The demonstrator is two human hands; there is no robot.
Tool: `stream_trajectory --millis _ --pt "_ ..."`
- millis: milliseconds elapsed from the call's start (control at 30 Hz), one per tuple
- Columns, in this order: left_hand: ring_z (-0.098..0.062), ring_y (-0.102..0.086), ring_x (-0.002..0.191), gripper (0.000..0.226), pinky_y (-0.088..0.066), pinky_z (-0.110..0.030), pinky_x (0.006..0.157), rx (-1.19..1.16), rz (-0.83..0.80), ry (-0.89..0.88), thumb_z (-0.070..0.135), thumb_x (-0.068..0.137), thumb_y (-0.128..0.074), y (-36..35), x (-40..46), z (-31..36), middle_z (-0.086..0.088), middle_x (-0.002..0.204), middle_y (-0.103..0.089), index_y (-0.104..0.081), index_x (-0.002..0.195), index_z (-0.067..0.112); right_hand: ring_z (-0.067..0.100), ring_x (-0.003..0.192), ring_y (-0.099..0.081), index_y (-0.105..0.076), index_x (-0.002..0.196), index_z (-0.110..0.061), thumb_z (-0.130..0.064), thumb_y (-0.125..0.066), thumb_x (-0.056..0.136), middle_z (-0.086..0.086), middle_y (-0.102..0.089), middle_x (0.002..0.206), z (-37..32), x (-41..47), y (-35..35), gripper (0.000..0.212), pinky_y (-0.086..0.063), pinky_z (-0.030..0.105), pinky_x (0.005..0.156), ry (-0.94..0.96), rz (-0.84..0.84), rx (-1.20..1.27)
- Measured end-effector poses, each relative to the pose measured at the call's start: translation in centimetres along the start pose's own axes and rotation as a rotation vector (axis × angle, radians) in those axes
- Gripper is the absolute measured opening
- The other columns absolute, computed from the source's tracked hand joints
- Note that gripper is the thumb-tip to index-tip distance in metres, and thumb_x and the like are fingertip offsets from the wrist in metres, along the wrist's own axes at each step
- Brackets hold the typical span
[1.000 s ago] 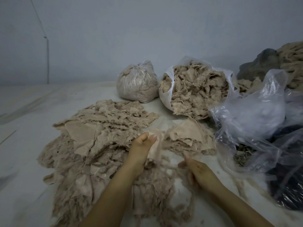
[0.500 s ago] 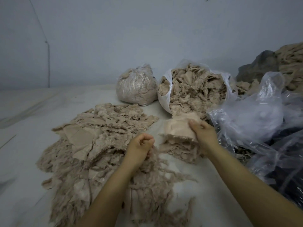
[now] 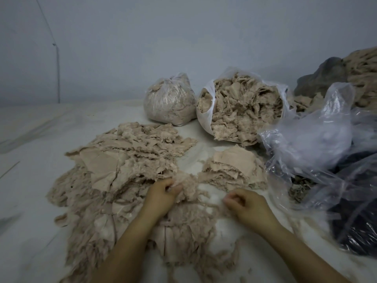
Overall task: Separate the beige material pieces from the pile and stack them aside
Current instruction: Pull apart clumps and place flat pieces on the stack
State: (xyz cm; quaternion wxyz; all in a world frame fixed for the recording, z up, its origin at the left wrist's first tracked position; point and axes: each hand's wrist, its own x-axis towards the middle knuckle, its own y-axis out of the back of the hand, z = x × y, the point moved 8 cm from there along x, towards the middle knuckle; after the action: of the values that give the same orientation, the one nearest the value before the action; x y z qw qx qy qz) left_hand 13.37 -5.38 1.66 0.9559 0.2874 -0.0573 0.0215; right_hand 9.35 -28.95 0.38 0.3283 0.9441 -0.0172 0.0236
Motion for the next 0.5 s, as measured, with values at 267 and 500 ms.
stream_trajectory --millis 267,500 --pt "-0.018 -0.052 0.066 0.033 -0.041 -0.031 0.067 -0.315 -0.128 -0.148 0.028 0.091 -0.059 -0.1 -1.7 3.1 -0.009 0.072 -0.058 -0.064 0.075 0.001 0.000 0.070 -0.053 -0.062 0.089 -0.020 -0.019 -0.067 0.088 -0.013 -0.060 0.081 -6.6 1.0 -5.1 0.005 -0.041 0.018 0.067 0.213 0.029 0.294" --pt "0.010 -0.057 0.080 0.027 -0.044 -0.007 0.073 -0.132 -0.009 -0.199 0.004 0.089 -0.059 1.1 -1.5 1.9 0.021 0.089 -0.064 -0.066 0.087 0.029 0.008 0.059 -0.051 -0.056 0.105 -0.020 -0.034 -0.068 0.085 -0.005 -0.054 0.073 -5.5 1.4 -3.9 0.028 -0.040 0.018 0.054 0.009 0.157 0.522"
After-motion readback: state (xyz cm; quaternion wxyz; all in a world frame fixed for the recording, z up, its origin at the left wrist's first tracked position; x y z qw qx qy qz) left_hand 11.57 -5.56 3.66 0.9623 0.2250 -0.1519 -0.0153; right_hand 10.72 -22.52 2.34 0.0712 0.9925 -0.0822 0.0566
